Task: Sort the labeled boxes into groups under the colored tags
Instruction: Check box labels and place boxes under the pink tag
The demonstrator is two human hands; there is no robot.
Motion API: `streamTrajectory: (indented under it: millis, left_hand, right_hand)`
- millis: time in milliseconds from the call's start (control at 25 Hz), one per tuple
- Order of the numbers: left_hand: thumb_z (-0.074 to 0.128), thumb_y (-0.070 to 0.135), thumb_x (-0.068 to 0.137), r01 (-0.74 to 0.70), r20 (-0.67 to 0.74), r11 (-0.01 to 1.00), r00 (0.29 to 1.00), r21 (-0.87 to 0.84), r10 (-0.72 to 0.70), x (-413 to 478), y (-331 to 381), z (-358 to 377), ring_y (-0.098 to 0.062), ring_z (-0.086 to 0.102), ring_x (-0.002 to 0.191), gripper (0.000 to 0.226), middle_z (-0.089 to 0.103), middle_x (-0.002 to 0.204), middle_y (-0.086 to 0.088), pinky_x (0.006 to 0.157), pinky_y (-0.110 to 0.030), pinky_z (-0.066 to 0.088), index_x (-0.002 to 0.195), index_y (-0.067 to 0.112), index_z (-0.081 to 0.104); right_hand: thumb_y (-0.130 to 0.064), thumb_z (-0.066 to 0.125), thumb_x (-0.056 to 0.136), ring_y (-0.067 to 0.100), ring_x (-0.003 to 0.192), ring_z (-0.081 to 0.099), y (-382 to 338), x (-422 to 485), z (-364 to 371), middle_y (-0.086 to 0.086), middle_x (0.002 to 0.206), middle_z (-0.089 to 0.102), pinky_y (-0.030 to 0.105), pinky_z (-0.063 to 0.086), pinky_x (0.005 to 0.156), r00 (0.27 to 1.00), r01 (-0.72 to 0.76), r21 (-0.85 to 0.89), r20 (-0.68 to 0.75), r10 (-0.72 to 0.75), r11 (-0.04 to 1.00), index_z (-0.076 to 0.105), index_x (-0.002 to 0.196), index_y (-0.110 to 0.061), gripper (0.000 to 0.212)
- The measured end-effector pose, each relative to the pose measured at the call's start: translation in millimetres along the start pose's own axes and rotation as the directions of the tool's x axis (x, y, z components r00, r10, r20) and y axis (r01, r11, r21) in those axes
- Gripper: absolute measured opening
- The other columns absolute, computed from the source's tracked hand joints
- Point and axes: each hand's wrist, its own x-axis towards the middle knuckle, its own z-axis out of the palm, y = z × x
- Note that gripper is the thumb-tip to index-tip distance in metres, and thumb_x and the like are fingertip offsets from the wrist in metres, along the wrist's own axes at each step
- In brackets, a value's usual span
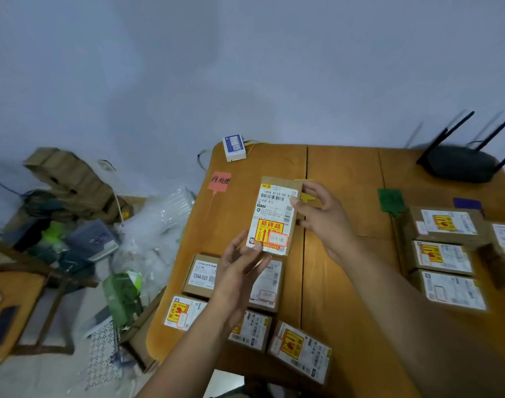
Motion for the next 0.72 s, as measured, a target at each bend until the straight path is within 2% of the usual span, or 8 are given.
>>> streamTrajectory:
  millis: [120, 240, 360, 480, 520, 640, 680, 720]
  left_hand:
    - [0.073, 0.007, 0.091, 0.03, -0.091, 0.998, 0.995, -0.059, -0.036, 9.2, 7.2, -15.1, -0.035, 0.066, 0.126, 0.055, 0.069, 0.131, -0.023, 0.106, -0.044, 0.053, 0.143, 0.011, 0.053]
    - [0.074, 0.014, 0.092, 0.023, -0.135, 0.998, 0.99, -0.05, -0.03, 32.8, 18.7, -46.6, -0.034, 0.067, 0.124, 0.055, 0.073, 0.128, -0.017, 0.106, -0.043, 0.052, 0.142, 0.011, 0.052]
    - [0.075, 0.018, 0.089, 0.044, -0.141, 0.996, 0.989, 0.073, -0.034, 64.2, 31.8, -78.3, -0.031, 0.07, 0.12, 0.052, 0.075, 0.124, -0.015, 0.105, -0.045, 0.053, 0.137, 0.013, 0.057]
    - [0.073, 0.02, 0.092, 0.089, -0.149, 0.962, 0.988, 0.258, -0.051, 110.7, 42.7, -113.0, -0.028, 0.072, 0.115, 0.041, 0.077, 0.119, -0.01, 0.099, -0.04, 0.057, 0.131, 0.012, 0.063]
    - [0.072, 0.022, 0.093, 0.091, -0.144, 0.94, 0.989, 0.33, -0.045, 128.1, 44.9, -123.9, -0.026, 0.073, 0.113, 0.037, 0.078, 0.116, -0.007, 0.094, -0.035, 0.059, 0.128, 0.012, 0.066]
    - [0.07, 0.034, 0.094, 0.104, -0.143, 0.863, 0.989, 0.495, -0.037, 180.6, 50.0, -149.2, -0.015, 0.071, 0.104, 0.026, 0.079, 0.107, 0.005, 0.077, -0.024, 0.055, 0.117, 0.022, 0.072]
    - [0.07, 0.039, 0.094, 0.108, -0.152, 0.832, 0.988, 0.545, -0.029, 197.5, 50.2, -155.6, -0.01, 0.07, 0.101, 0.024, 0.077, 0.104, 0.009, 0.073, -0.023, 0.052, 0.113, 0.025, 0.073]
    - [0.07, 0.042, 0.093, 0.109, -0.16, 0.8, 0.987, 0.59, -0.017, 214.0, 49.8, -162.2, -0.005, 0.068, 0.097, 0.022, 0.076, 0.101, 0.013, 0.07, -0.023, 0.049, 0.109, 0.027, 0.073]
  right_hand:
    - [-0.026, 0.075, 0.092, 0.015, 0.119, 0.064, 12.1, 11.9, 24.4, -0.009, 0.143, 0.054, 0.042, 0.062, 0.089, 0.999, -0.053, -0.009, 0.001, 0.053, 0.999, 0.061, 0.134, -0.033, 0.044]
    - [-0.024, 0.076, 0.092, 0.017, 0.116, 0.068, 30.8, 25.9, 55.7, -0.004, 0.143, 0.054, 0.042, 0.063, 0.087, 0.996, -0.089, -0.005, -0.025, 0.088, 0.996, 0.06, 0.133, -0.027, 0.045]
    - [-0.021, 0.076, 0.092, 0.015, 0.109, 0.07, 49.8, 46.0, 86.7, -0.004, 0.144, 0.056, 0.04, 0.063, 0.086, 0.989, -0.136, -0.004, -0.057, 0.135, 0.991, 0.059, 0.131, -0.027, 0.043]
    - [-0.023, 0.076, 0.091, 0.012, 0.107, 0.069, 69.4, 78.3, 127.1, -0.006, 0.146, 0.056, 0.044, 0.061, 0.092, 0.975, -0.188, -0.075, -0.131, 0.177, 0.979, 0.054, 0.131, -0.031, 0.046]
    - [-0.024, 0.077, 0.091, 0.01, 0.105, 0.068, 77.1, 90.8, 141.3, -0.005, 0.147, 0.056, 0.041, 0.062, 0.089, 0.97, -0.209, -0.116, -0.148, 0.191, 0.971, 0.053, 0.133, -0.031, 0.048]
    - [-0.022, 0.075, 0.092, -0.009, 0.08, 0.061, 108.5, 131.7, 181.8, -0.003, 0.142, 0.063, 0.01, 0.053, 0.055, 0.958, -0.267, -0.198, -0.157, 0.238, 0.943, 0.054, 0.139, -0.026, 0.052]
    - [-0.021, 0.074, 0.093, -0.008, 0.078, 0.061, 119.2, 144.0, 192.1, -0.001, 0.141, 0.064, 0.008, 0.05, 0.05, 0.954, -0.288, -0.207, -0.148, 0.261, 0.935, 0.053, 0.142, -0.024, 0.054]
    - [-0.02, 0.073, 0.094, -0.001, 0.081, 0.067, 129.0, 154.0, 201.2, 0.002, 0.141, 0.065, 0.01, 0.054, 0.054, 0.948, -0.311, -0.208, -0.132, 0.289, 0.927, 0.05, 0.147, -0.023, 0.058]
